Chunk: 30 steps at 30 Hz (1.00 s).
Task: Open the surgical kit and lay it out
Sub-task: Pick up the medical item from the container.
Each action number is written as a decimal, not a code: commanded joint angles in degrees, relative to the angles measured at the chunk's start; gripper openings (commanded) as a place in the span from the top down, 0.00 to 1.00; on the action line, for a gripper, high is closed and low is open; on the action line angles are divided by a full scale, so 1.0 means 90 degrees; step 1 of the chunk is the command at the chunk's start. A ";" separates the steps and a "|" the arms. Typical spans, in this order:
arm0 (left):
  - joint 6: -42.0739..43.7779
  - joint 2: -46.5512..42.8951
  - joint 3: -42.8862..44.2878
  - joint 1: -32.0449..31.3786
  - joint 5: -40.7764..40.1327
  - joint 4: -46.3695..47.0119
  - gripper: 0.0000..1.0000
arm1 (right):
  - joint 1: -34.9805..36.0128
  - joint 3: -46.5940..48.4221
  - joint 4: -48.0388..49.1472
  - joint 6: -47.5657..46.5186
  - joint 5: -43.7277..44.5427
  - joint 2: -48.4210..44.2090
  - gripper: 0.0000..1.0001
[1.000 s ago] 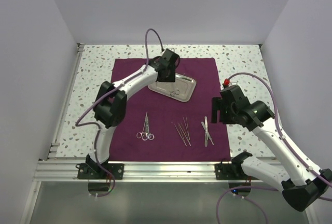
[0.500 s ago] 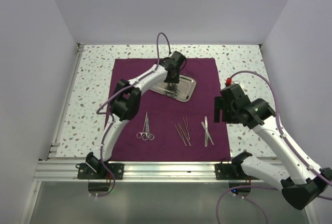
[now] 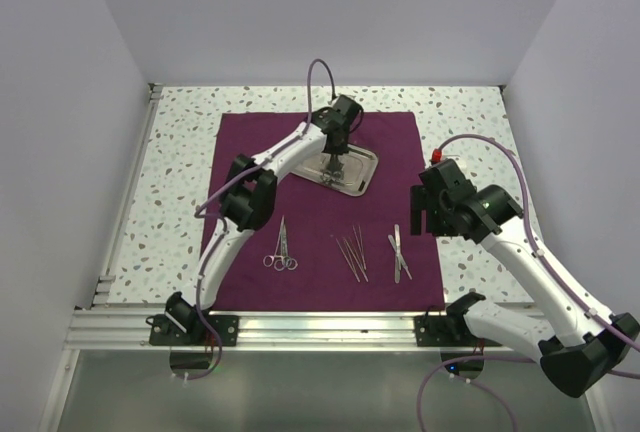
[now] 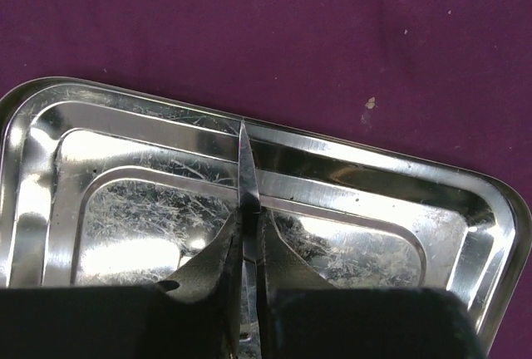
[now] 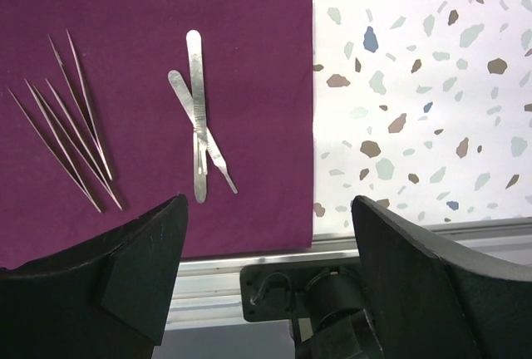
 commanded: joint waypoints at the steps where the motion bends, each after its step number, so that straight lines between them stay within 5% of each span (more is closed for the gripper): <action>1: 0.0434 0.0675 0.0116 0.0039 0.0008 -0.0655 1.00 | -0.0015 0.0191 0.0128 -0.0089 0.0196 -0.0030 0.16; 7: 0.0757 0.0549 0.0040 0.0302 -0.0042 -0.0411 1.00 | -0.0025 0.0162 0.0187 -0.0157 0.0128 -0.0001 0.16; 14: 0.0815 0.0061 -0.0362 0.0361 0.0114 0.0126 0.62 | -0.0025 0.0152 0.0226 -0.0216 0.0079 0.0077 0.16; 19: 0.0884 0.0245 0.0144 0.0361 0.0251 0.0175 0.52 | -0.0015 0.0133 0.0236 -0.0236 0.0030 0.0106 0.16; 27: 0.0816 0.0704 0.0459 0.0371 0.0524 0.0107 0.50 | -0.0025 0.0133 0.0226 -0.0255 0.0059 0.0165 0.16; 30: 0.0728 0.0890 0.0537 0.0371 0.0515 -0.0068 0.56 | -0.0015 0.0142 0.0226 -0.0275 0.0108 0.0194 0.16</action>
